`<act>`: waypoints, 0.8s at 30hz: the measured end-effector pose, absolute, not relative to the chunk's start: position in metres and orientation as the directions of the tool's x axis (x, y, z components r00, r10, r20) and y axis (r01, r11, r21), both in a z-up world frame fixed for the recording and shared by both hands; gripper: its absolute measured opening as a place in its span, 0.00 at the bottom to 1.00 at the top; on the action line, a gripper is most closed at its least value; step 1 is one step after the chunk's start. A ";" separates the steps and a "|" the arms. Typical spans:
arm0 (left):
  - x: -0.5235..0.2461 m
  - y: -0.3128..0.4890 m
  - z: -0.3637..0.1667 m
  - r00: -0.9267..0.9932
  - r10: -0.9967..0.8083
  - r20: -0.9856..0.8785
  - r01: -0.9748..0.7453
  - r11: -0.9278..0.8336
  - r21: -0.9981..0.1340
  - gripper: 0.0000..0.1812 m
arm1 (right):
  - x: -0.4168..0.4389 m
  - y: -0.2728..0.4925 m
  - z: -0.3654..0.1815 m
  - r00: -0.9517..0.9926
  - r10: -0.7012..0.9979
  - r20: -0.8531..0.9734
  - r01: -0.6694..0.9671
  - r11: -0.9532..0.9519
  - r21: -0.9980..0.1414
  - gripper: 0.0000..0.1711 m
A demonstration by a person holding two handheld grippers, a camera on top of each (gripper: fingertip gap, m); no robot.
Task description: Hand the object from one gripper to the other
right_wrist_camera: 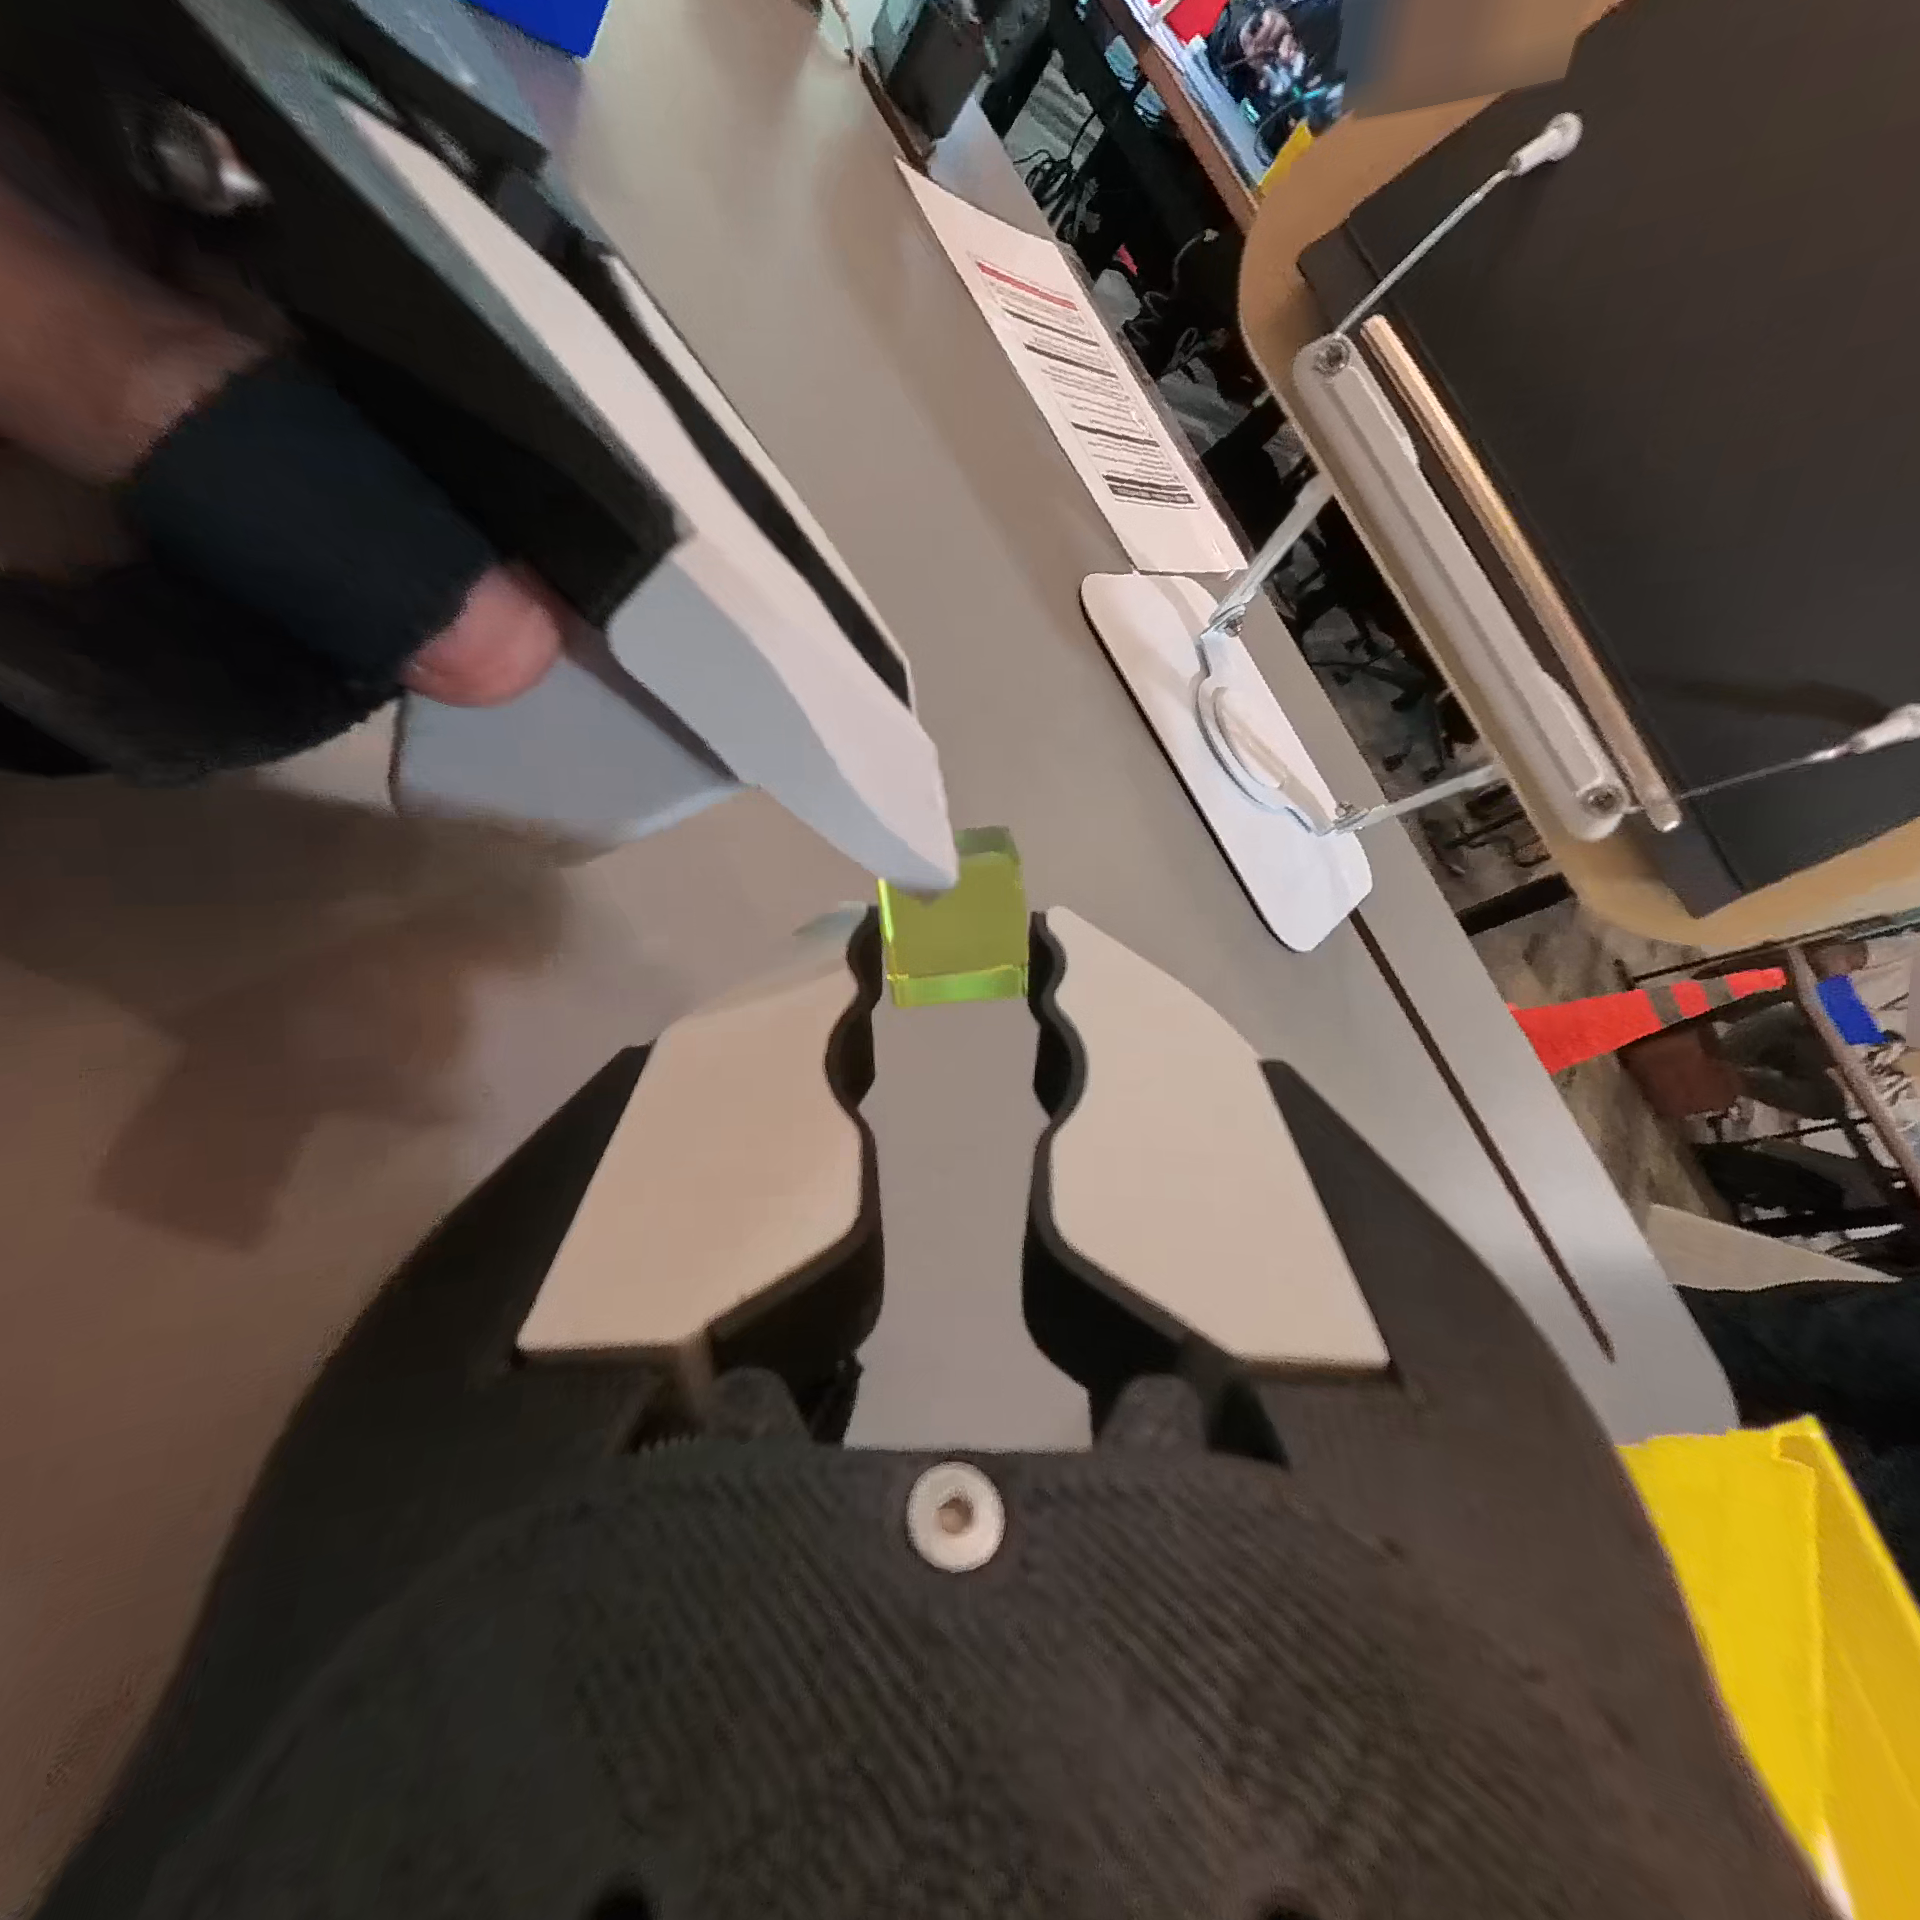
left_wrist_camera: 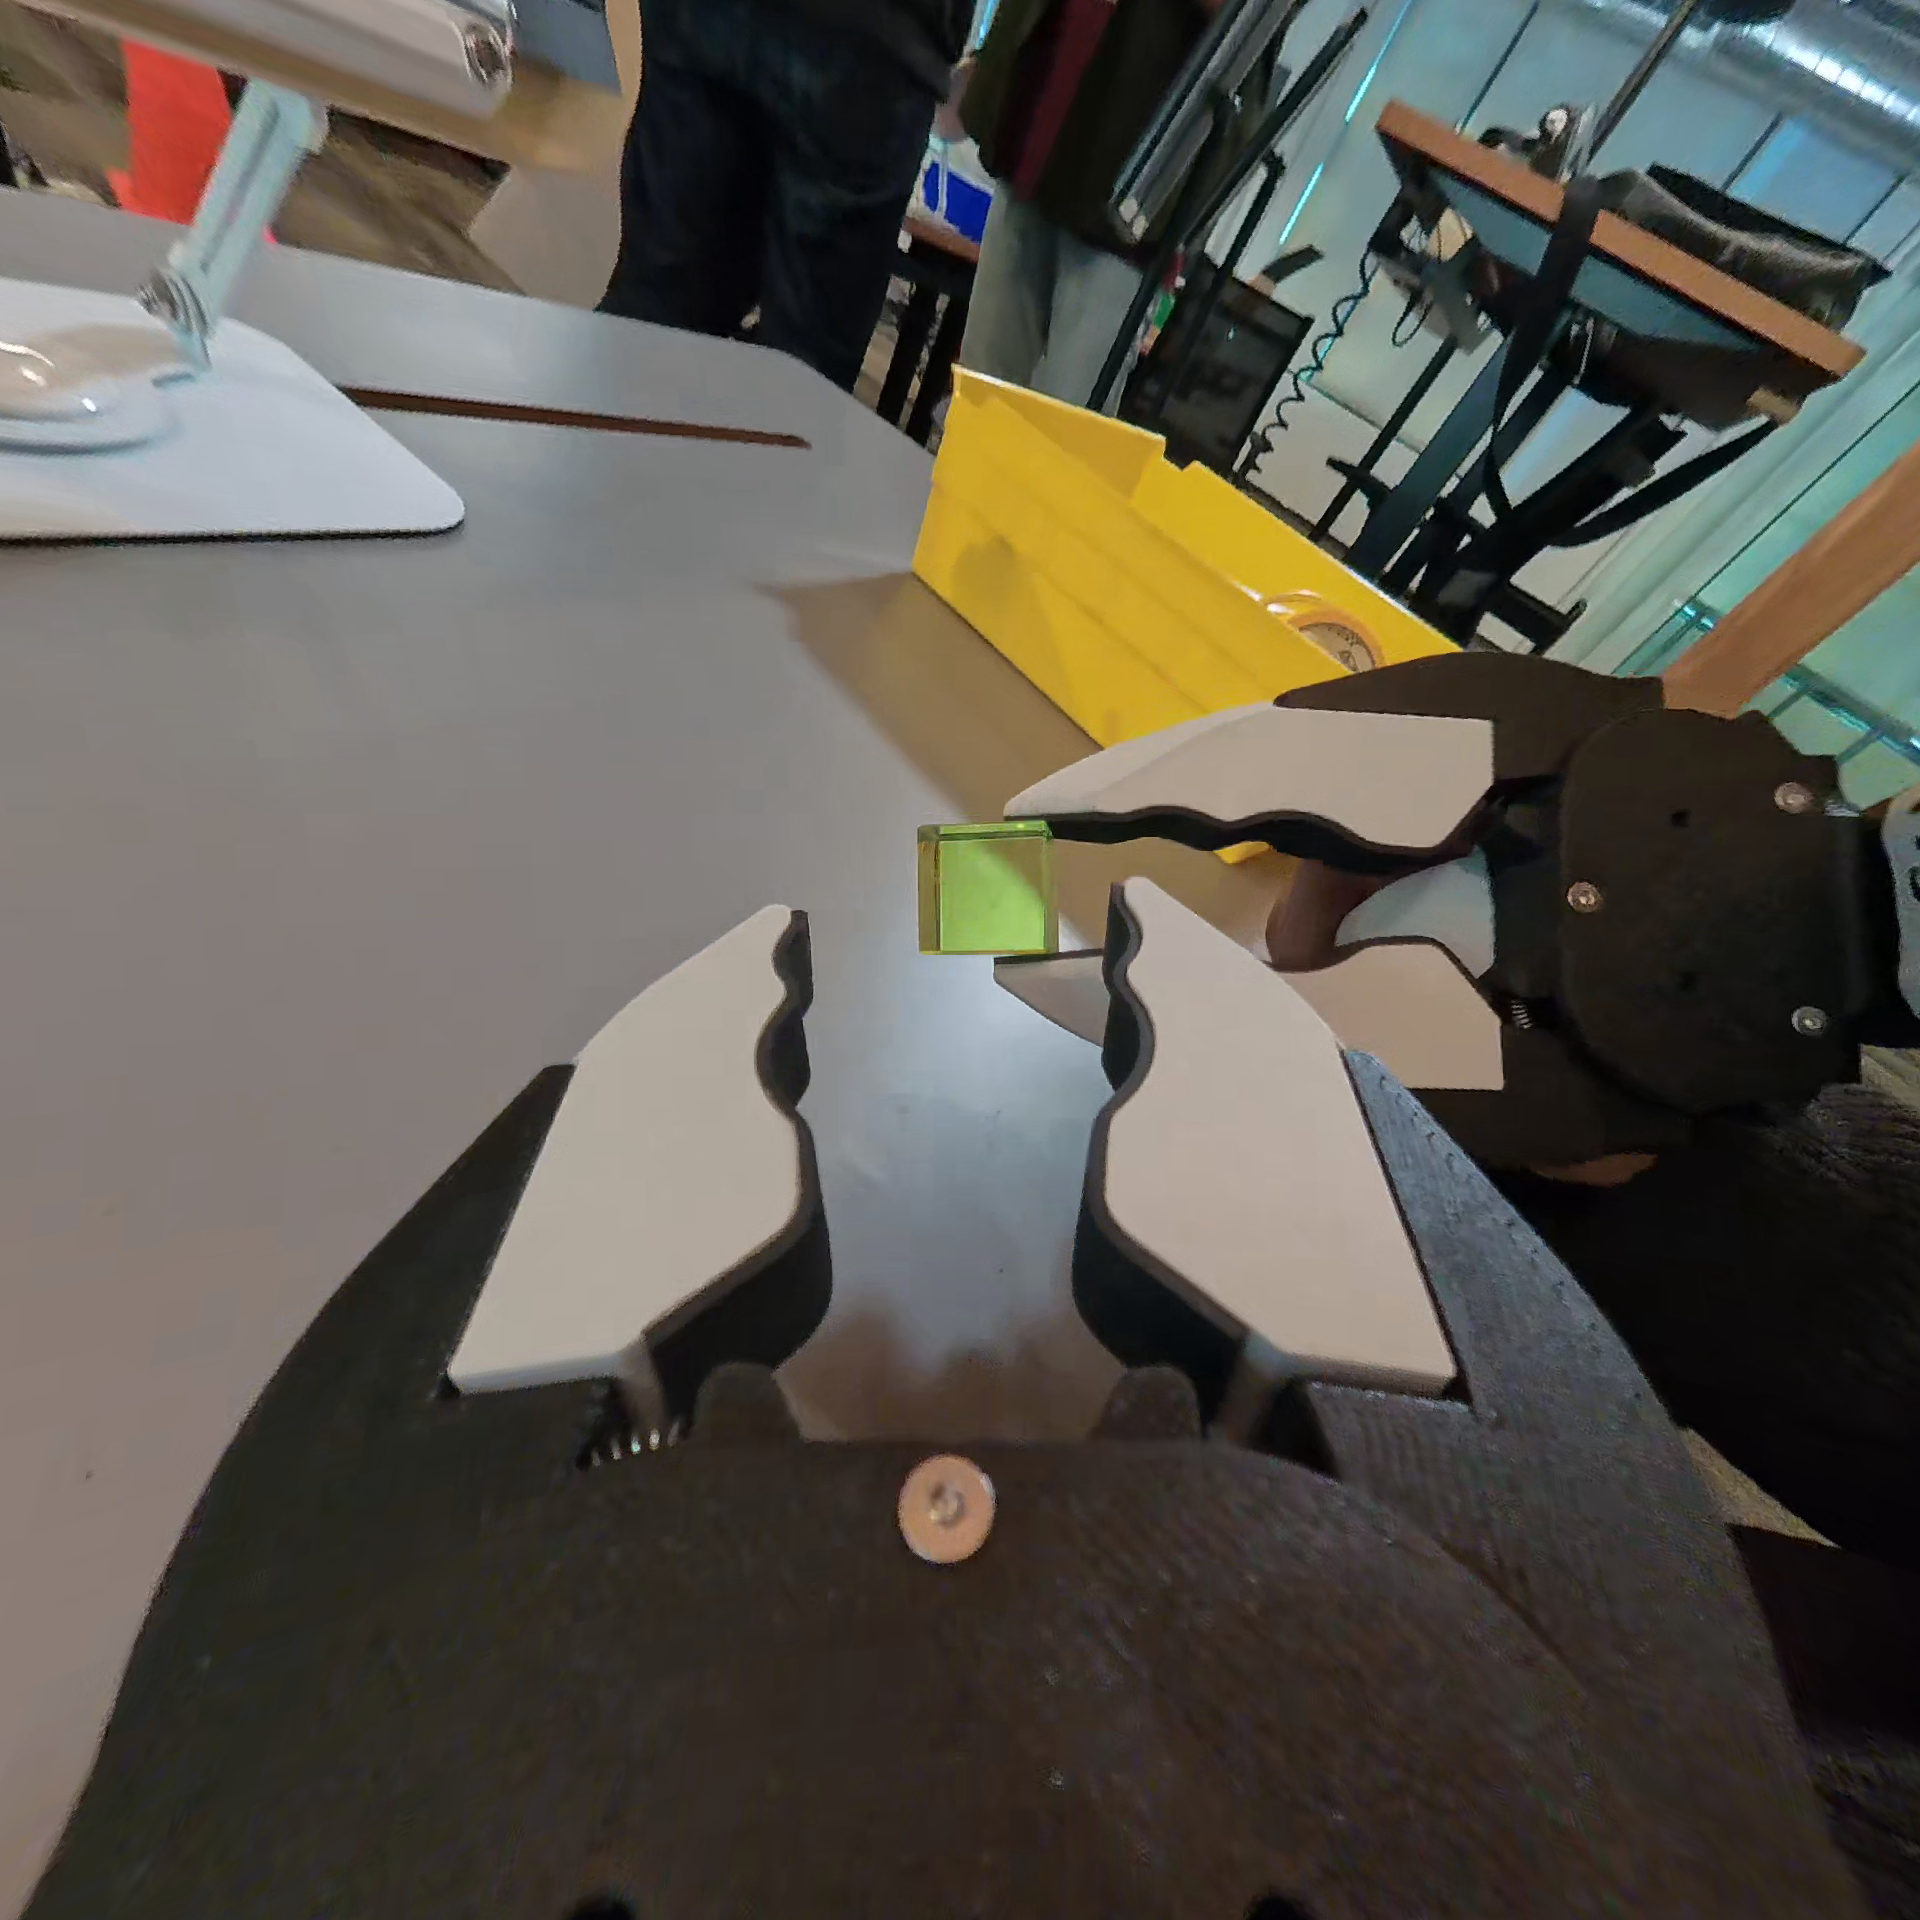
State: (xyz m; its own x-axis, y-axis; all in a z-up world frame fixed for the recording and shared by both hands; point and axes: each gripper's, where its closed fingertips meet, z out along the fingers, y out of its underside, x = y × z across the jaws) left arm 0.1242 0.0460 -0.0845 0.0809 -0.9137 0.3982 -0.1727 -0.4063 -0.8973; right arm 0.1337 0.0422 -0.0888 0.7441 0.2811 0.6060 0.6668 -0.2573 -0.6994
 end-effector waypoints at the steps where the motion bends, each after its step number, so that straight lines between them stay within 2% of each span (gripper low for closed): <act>1: 0.125 0.046 -0.086 0.083 -0.914 0.397 -0.183 -0.405 -0.896 0.31 | 0.131 0.042 -0.090 0.727 0.288 0.623 0.686 -0.253 -0.682 0.16; 3: 0.125 0.045 -0.089 0.084 -0.918 0.388 -0.202 -0.396 -0.896 0.30 | 0.128 0.042 -0.091 0.691 0.297 0.659 0.722 -0.247 -0.647 0.16; 7: 0.125 0.038 -0.094 0.054 -0.929 0.366 -0.248 -0.367 -0.896 0.17 | 0.123 0.041 -0.093 0.628 0.304 0.716 0.778 -0.236 -0.583 0.16; 18: 0.125 0.039 -0.093 0.061 -0.935 0.348 -0.251 -0.352 -0.902 0.16 | 0.124 0.043 -0.092 0.619 0.281 0.734 0.786 -0.218 -0.579 0.16; 21: 0.123 0.046 -0.088 0.078 -0.920 0.385 -0.208 -0.392 -0.896 0.16 | 0.126 0.044 -0.089 0.625 0.261 0.736 0.780 -0.210 -0.589 0.22; 24: 0.119 0.057 -0.082 0.078 -0.868 0.490 -0.136 -0.496 -0.858 0.15 | 0.128 0.045 -0.090 0.705 0.269 0.656 0.708 -0.216 -0.672 0.26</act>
State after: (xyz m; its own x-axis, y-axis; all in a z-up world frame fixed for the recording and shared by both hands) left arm 0.1190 0.0569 -0.0818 0.0780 -0.8685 0.4896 -0.1361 -0.4957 -0.8577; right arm 0.1275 0.0455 -0.0905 0.7052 0.2688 0.6561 0.7079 -0.2160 -0.6724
